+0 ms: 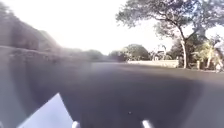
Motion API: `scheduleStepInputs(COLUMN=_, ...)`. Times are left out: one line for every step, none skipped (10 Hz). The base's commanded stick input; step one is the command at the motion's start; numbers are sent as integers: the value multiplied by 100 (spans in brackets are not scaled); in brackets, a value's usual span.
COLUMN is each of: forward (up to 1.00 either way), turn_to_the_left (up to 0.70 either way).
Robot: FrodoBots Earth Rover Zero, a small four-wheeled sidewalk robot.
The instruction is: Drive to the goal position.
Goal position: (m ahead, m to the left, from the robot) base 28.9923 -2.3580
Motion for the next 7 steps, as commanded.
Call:
scheduleStepInputs(forward=85, turn_to_the_left=0)
scheduleStepInputs(forward=85, turn_to_the_left=0)
scheduleStepInputs(forward=85, turn_to_the_left=0)
scheduleStepInputs(forward=85, turn_to_the_left=0)
scheduleStepInputs(forward=85, turn_to_the_left=0)
scheduleStepInputs(forward=85, turn_to_the_left=0)
scheduleStepInputs(forward=85, turn_to_the_left=0)
